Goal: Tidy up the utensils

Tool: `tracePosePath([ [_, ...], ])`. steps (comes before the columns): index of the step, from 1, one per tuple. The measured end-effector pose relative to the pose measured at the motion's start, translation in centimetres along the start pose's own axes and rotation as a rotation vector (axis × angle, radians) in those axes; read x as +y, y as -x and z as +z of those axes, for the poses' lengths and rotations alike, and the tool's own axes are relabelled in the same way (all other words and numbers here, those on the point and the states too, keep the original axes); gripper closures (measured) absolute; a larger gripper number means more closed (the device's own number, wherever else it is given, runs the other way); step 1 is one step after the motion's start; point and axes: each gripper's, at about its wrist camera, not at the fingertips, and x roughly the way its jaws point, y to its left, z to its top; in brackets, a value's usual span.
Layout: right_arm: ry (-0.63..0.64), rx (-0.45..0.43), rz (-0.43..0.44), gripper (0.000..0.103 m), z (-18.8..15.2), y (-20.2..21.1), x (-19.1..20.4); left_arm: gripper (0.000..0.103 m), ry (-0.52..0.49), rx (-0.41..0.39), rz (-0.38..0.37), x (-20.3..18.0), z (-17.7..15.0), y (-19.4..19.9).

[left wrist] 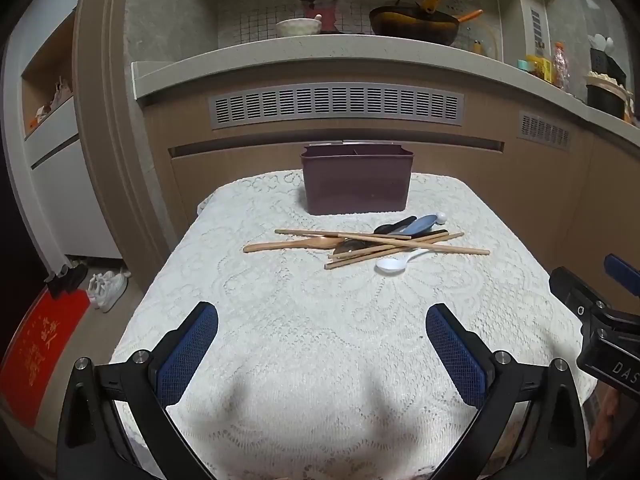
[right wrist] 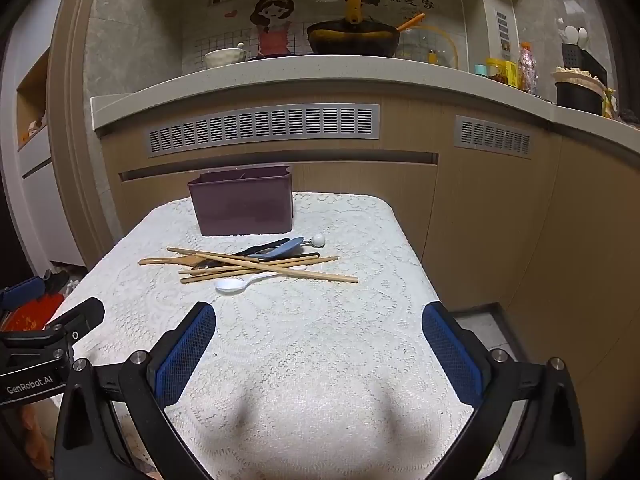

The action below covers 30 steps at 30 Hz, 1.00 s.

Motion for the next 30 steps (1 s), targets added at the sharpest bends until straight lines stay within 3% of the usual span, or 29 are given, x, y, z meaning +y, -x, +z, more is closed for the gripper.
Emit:
tracePosePath([
  [30, 0.007, 0.024, 0.006, 0.0, -0.4, -0.34, 0.0, 0.0, 0.007, -0.001, -0.006, 0.0, -0.53, -0.37],
])
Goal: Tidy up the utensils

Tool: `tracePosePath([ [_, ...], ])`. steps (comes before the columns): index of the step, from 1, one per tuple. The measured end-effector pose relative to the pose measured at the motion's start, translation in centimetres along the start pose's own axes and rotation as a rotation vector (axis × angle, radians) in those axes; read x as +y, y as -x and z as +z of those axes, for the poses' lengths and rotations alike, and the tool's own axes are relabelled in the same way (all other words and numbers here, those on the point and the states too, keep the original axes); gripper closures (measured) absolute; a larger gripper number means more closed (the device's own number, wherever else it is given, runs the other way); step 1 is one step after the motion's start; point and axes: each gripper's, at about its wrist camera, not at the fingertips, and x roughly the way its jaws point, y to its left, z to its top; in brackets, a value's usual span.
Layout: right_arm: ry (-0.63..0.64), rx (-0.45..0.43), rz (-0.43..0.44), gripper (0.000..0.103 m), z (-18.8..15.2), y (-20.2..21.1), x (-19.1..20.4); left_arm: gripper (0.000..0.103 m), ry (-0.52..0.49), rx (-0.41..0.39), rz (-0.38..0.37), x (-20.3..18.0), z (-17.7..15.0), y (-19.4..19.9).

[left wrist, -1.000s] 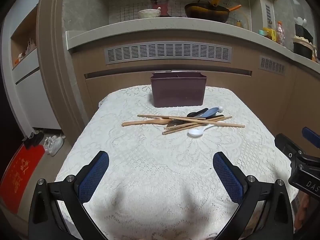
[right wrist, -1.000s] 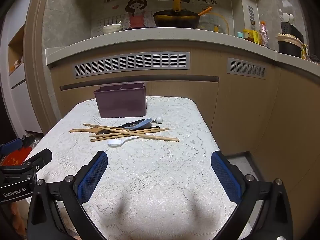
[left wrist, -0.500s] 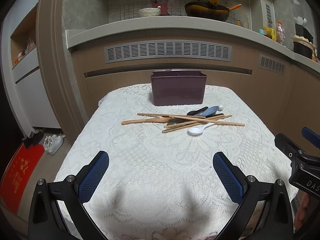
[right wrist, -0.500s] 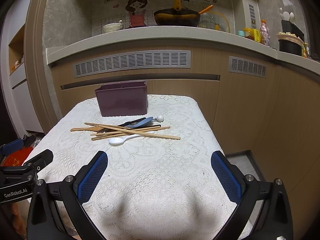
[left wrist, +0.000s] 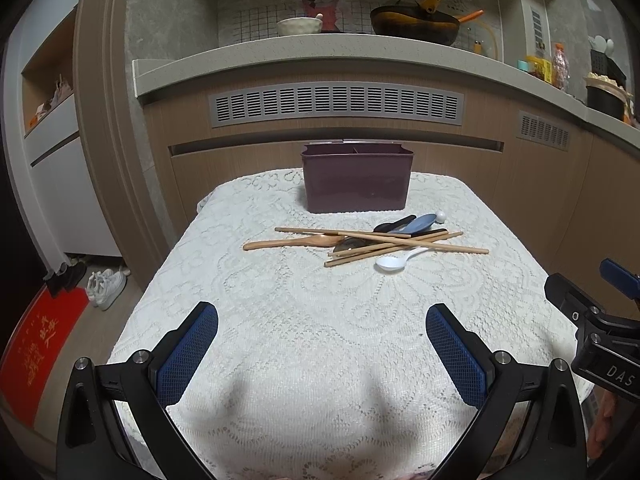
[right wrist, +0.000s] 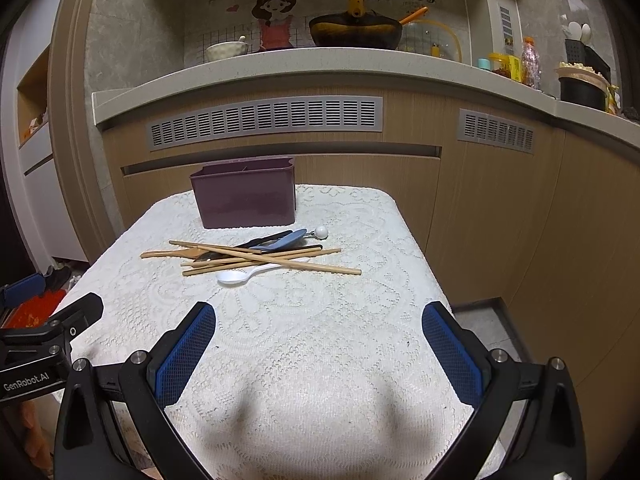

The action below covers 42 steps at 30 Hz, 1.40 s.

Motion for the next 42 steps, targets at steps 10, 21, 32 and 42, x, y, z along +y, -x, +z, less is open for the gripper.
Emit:
tracePosePath([
  [10, 0.009, 0.005, -0.003, 0.0, -0.1, 0.0, 0.2, 0.0, -0.001, -0.002, 0.0, 0.2, 0.1, 0.1],
  [21, 0.013, 0.005, -0.006, 0.0, 0.0, 0.0, 0.2, 0.0, 0.003, -0.005, 0.002, 0.4, 0.1, 0.2],
  [32, 0.02, 0.006, -0.008, 0.0, 0.2, 0.0, 0.2, 0.0, 0.007, -0.006, 0.005, 0.5, 0.2, 0.1],
  [42, 0.022, 0.023, -0.015, 0.0, 0.4, -1.2, 0.0, 0.0, -0.004, 0.032, 0.006, 0.6, 0.6, -1.6],
])
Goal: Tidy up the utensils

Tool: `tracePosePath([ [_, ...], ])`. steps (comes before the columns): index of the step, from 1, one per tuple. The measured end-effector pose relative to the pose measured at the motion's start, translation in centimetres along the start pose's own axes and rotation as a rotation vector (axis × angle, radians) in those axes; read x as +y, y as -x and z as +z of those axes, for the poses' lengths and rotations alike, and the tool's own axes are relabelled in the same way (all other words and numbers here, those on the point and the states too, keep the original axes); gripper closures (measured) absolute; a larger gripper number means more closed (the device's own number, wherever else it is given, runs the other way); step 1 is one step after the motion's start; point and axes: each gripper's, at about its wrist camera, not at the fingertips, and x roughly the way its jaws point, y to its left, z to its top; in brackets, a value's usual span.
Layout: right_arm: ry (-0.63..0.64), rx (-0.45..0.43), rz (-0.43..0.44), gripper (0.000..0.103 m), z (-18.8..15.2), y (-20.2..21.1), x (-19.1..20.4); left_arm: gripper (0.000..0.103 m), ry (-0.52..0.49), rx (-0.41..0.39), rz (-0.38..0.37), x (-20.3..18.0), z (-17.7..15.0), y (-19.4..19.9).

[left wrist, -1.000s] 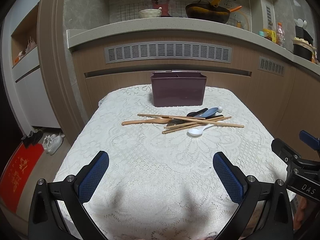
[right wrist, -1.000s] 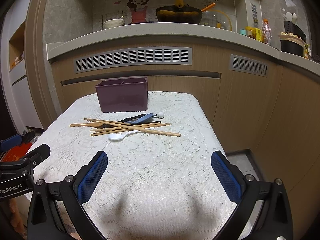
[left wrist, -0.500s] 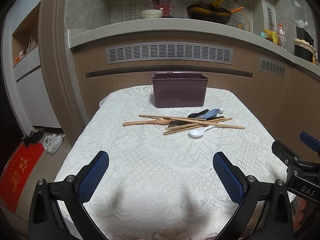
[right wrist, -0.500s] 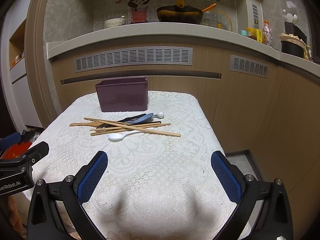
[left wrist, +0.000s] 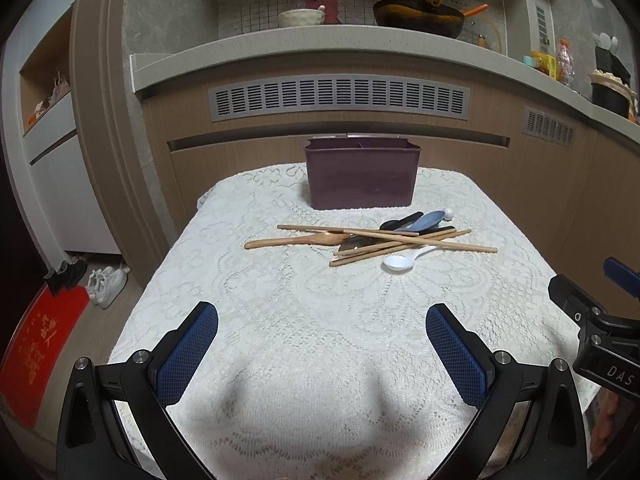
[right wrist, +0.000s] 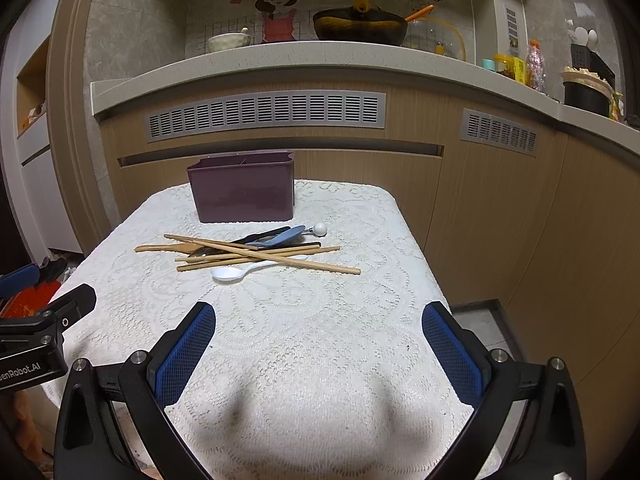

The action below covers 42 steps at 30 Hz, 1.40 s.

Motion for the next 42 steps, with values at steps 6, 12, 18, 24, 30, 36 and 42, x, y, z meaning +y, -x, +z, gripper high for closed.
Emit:
tracePosePath([
  [6, 0.012, 0.021, -0.017, 0.0, 0.9, -2.5, -0.5, 0.0, -0.019, 0.032, -0.017, 0.3, 1.0, -3.0],
  [12, 0.035, 0.031, -0.034, 0.0, 3.0, -6.1, -0.9, 0.0, -0.055, 0.063, -0.123, 0.7, 3.3, -7.6],
  [18, 0.071, 0.069, -0.023, 0.0, 5.3, -10.0, -0.5, 0.0, -0.152, 0.139, -0.18, 0.5, 5.8, -12.7],
  [24, 0.1, 0.152, 0.02, 0.0, 7.2, -14.1, 0.9, 0.0, -0.116, 0.142, -0.186, 3.3, 7.4, -15.3],
  [30, 0.136, 0.226, 0.114, 0.001, 7.8, -17.3, 4.2, 0.0, -0.098, 0.061, -0.032, 6.9, 7.6, -15.7],
  [36, 0.206, 0.319, 0.194, 0.015, 7.2, -20.9, 8.0, 0.0, 0.016, 0.108, -0.133, 10.1, 7.0, -16.7],
  [42, 0.184, 0.318, 0.129, 0.025, 7.4, -22.6, 7.5, 0.0, -0.171, 0.243, -0.301, 7.3, 7.1, -18.8],
])
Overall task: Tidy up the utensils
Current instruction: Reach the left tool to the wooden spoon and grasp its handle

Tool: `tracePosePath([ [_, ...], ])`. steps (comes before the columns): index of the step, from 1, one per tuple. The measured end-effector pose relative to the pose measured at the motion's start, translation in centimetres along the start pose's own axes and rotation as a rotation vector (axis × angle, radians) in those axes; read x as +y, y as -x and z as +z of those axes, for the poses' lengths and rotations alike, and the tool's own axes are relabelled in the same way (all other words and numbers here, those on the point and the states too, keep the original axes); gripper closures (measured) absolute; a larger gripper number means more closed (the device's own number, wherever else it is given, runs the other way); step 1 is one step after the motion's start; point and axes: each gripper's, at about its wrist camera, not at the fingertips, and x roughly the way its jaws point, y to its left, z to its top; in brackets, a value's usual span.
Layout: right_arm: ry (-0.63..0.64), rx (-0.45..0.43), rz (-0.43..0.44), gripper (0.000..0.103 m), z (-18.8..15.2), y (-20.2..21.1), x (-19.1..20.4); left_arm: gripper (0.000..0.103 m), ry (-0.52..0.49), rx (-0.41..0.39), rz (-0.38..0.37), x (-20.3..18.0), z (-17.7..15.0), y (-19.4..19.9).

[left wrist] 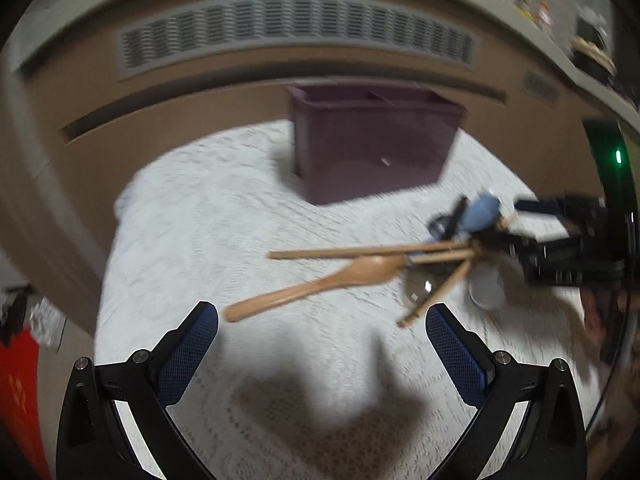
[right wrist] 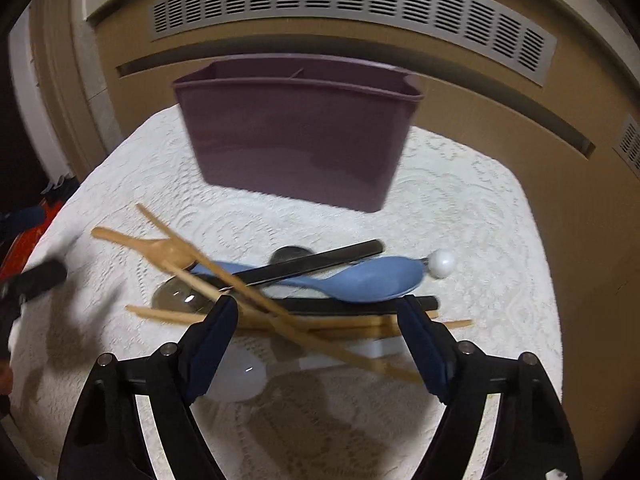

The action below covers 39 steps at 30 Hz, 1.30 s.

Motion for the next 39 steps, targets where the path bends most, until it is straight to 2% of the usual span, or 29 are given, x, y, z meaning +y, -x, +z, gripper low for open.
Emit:
tracePosePath([
  [2, -0.03, -0.003, -0.025, 0.025, -0.4, 0.2, -1.1, 0.0, -0.065, 0.055, -0.082, -0.4, 0.9, -1.4],
  [5, -0.083, 0.017, -0.026, 0.024, -1.7, 0.8, -2.7, 0.002, -0.166, 0.068, -0.09, -0.7, 2.4, -3.0],
  [6, -0.096, 0.025, -0.022, 0.024, -2.2, 0.9, -3.1, 0.007, -0.202, 0.091, -0.1, -0.7, 3.0, -3.7],
  [7, -0.105, 0.032, -0.021, 0.024, -2.6, 1.1, -3.6, 0.017, -0.223, 0.111, -0.106, -0.7, 3.3, -4.3],
  [11, -0.14, 0.034, -0.03, 0.023, -3.9, 1.8, -4.7, 0.033, -0.286, 0.24, -0.086, -0.6, 4.4, -7.0],
  [12, -0.151, 0.034, -0.031, 0.023, -4.1, 2.0, -5.0, 0.037, -0.282, 0.273, -0.105, -0.5, 4.5, -7.5],
  [13, -0.162, 0.035, -0.03, 0.023, -4.4, 2.2, -5.4, 0.037, -0.274, 0.306, -0.133, -0.4, 4.5, -8.0],
  [19, -0.205, 0.036, -0.014, 0.022, -5.1, 2.4, -6.7, 0.038, -0.261, 0.349, -0.212, -1.9, 5.3, -8.3],
  [21, -0.209, 0.034, -0.008, 0.022, -5.2, 2.3, -6.8, 0.039, -0.286, 0.356, -0.226, -3.4, 5.2, -8.1],
  [24, -0.215, 0.031, 0.004, 0.022, -5.4, 2.5, -6.9, 0.053, -0.332, 0.359, -0.19, -5.1, 5.2, -8.4],
  [25, -0.217, 0.03, 0.005, 0.022, -5.5, 2.6, -6.9, 0.053, -0.352, 0.355, -0.17, -5.4, 5.3, -8.5],
  [27, -0.226, 0.028, 0.007, 0.022, -5.8, 2.7, -7.1, 0.053, -0.344, 0.358, -0.17, -5.2, 5.5, -8.6],
  [32, -0.252, 0.029, 0.015, 0.022, -6.7, 3.0, -7.8, 0.054, -0.236, 0.365, -0.177, -3.5, 6.0, -8.8],
  [36, -0.264, 0.025, 0.023, 0.022, -6.9, 3.3, -8.0, 0.064, -0.199, 0.322, -0.158, -3.3, 4.7, -7.3],
  [39, -0.258, 0.006, 0.012, 0.022, -6.4, 3.4, -8.1, 0.069, -0.093, 0.275, -0.163, -2.4, 3.5, -5.4],
])
